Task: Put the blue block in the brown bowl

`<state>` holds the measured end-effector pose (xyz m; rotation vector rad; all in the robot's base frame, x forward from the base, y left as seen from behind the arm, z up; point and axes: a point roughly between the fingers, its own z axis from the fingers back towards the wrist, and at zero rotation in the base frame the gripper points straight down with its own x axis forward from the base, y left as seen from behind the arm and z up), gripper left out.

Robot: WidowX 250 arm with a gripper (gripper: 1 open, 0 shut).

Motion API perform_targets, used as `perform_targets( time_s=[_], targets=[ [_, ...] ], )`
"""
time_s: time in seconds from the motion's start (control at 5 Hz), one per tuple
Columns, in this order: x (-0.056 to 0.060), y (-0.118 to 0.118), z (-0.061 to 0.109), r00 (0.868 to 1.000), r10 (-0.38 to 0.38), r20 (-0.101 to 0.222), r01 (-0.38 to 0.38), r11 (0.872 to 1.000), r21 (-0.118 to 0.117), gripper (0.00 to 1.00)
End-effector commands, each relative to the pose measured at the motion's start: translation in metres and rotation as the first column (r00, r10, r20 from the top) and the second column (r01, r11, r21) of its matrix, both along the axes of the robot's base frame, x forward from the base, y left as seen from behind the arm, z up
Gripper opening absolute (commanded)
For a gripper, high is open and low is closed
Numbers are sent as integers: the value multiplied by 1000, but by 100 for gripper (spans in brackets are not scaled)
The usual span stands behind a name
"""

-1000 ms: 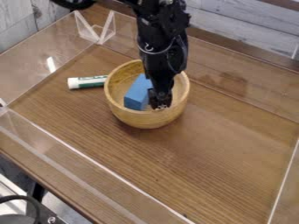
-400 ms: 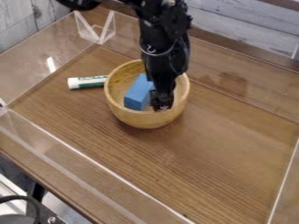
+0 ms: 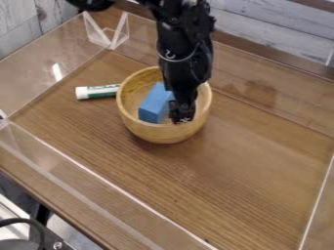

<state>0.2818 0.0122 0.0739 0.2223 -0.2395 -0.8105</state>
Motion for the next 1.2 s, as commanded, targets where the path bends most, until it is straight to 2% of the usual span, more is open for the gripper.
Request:
perform_targets(
  time_s=[0.0,0.4,0.6,1.0],
  targets=[
    [11,-3,13,999,-4,47,4,1000,-6,100],
    [11,-4,14,999,1,43,-1,1000,-16,100],
    [13,-6,19,999,10,47,-9,1000,-22,0],
    [14,-10,30,999,15,47,-14,1000,-28,0]
  ],
)
